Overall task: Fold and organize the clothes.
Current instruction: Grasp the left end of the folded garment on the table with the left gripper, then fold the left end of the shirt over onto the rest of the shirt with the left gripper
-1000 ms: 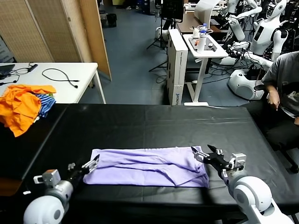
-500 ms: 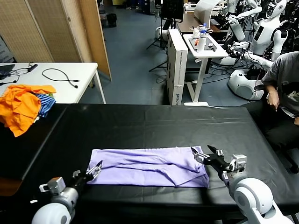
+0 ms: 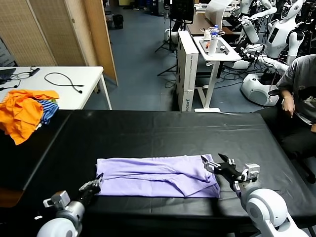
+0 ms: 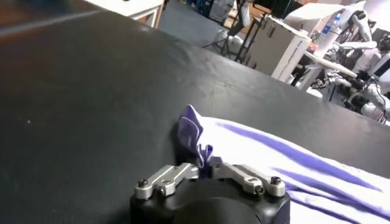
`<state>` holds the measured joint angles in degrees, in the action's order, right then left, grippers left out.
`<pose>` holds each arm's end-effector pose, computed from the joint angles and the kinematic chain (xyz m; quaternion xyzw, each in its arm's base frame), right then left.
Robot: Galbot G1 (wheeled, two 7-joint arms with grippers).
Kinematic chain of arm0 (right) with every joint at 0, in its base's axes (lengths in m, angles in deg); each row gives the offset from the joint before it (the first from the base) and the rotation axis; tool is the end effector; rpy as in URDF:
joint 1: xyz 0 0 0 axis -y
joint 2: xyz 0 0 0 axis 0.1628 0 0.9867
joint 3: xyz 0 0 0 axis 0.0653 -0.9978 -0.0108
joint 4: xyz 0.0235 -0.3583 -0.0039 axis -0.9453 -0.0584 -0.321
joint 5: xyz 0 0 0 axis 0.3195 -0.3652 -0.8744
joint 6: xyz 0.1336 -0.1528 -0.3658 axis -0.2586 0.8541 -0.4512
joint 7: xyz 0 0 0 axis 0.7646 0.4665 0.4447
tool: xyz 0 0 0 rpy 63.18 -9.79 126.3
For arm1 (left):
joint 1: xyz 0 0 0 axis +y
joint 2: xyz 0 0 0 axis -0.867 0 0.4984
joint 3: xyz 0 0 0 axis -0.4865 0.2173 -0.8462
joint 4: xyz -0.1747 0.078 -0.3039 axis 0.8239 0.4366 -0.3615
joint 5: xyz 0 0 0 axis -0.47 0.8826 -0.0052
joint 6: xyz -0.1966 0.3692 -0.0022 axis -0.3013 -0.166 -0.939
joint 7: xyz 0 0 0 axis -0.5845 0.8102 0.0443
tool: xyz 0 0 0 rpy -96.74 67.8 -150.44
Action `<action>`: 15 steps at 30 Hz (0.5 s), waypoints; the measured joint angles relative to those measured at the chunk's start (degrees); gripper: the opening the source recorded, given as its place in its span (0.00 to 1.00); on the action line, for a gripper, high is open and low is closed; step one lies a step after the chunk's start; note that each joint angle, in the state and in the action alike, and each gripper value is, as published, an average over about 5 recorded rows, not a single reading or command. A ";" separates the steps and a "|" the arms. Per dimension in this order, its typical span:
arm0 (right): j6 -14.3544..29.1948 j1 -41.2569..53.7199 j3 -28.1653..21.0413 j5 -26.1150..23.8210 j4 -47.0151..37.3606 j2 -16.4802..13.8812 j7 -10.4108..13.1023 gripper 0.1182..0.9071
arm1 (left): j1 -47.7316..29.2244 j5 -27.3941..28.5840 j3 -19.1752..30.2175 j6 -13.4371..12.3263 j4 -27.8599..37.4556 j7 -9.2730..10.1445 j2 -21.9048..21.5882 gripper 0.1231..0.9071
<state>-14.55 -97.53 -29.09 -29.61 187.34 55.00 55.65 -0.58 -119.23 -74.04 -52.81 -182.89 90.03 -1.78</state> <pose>0.3071 -0.0703 -0.2275 0.1136 -0.9682 -0.0446 0.2185 0.2476 0.1061 -0.3004 0.0097 -0.9636 0.1076 0.2445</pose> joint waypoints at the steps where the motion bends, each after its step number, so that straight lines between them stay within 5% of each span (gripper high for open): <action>1: 0.16 -0.11 0.02 -0.06 0.10 0.10 0.02 1.00 | 0.29 1.57 -0.42 -0.66 -0.34 -0.33 -0.55 0.09; 10: 1.37 -1.90 -0.53 -1.53 1.08 1.53 -0.10 1.00 | 4.12 14.01 -7.26 -7.97 -0.66 -2.43 -7.84 0.09; 15: 1.67 -3.29 -0.36 -2.41 1.82 2.09 -0.27 1.00 | 5.48 18.65 -9.58 -9.60 -1.21 -2.09 -9.48 0.09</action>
<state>-12.88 -100.82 -29.46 -32.02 189.16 57.09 55.38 4.90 -100.58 -83.62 -62.40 -184.10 87.94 -11.26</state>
